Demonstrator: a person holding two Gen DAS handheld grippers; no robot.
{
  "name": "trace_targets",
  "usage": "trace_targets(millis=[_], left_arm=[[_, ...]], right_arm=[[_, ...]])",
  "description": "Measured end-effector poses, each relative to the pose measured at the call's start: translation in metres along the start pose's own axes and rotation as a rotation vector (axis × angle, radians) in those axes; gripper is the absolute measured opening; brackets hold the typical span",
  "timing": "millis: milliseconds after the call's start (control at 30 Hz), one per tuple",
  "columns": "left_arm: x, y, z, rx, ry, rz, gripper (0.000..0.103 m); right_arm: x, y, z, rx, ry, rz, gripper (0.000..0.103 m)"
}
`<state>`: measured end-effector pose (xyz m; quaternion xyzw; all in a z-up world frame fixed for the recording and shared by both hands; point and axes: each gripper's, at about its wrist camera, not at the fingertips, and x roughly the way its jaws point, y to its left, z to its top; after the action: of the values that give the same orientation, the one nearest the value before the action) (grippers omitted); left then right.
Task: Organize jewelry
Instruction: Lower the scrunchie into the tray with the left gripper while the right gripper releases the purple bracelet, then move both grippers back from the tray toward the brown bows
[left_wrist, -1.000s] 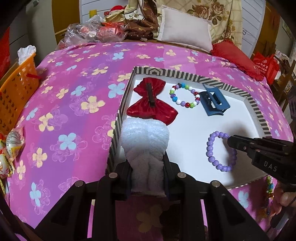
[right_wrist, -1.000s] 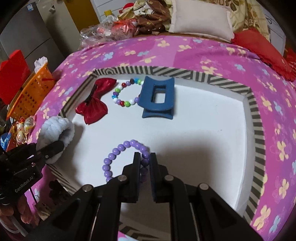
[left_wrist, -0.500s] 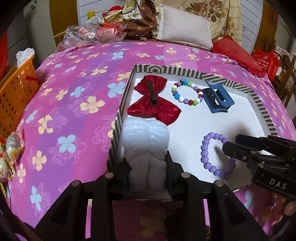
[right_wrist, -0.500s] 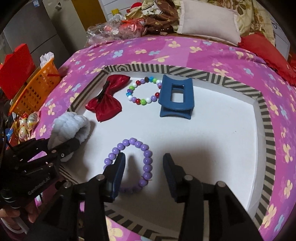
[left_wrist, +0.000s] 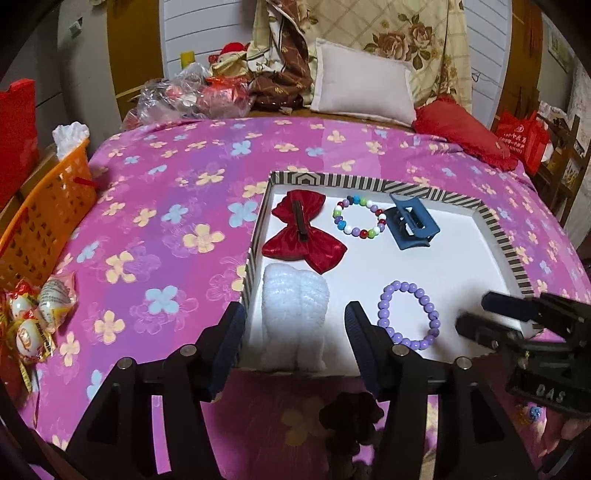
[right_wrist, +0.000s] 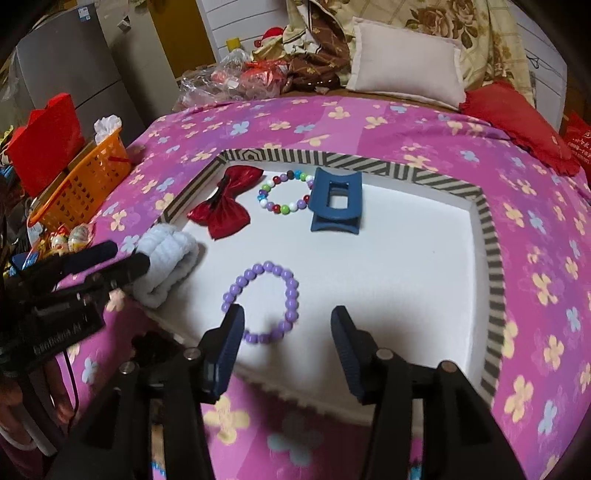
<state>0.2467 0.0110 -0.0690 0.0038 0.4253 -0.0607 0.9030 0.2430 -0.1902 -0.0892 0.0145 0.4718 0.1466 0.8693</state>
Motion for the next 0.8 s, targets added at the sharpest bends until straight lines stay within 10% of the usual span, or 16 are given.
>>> trace_targets(millis=[800], left_arm=[[-0.078,0.009,-0.063,-0.041,-0.001,-0.080,0.043]], right_arm=[[-0.092,0.031,-0.102,-0.092,-0.059,-0.072,0.067]])
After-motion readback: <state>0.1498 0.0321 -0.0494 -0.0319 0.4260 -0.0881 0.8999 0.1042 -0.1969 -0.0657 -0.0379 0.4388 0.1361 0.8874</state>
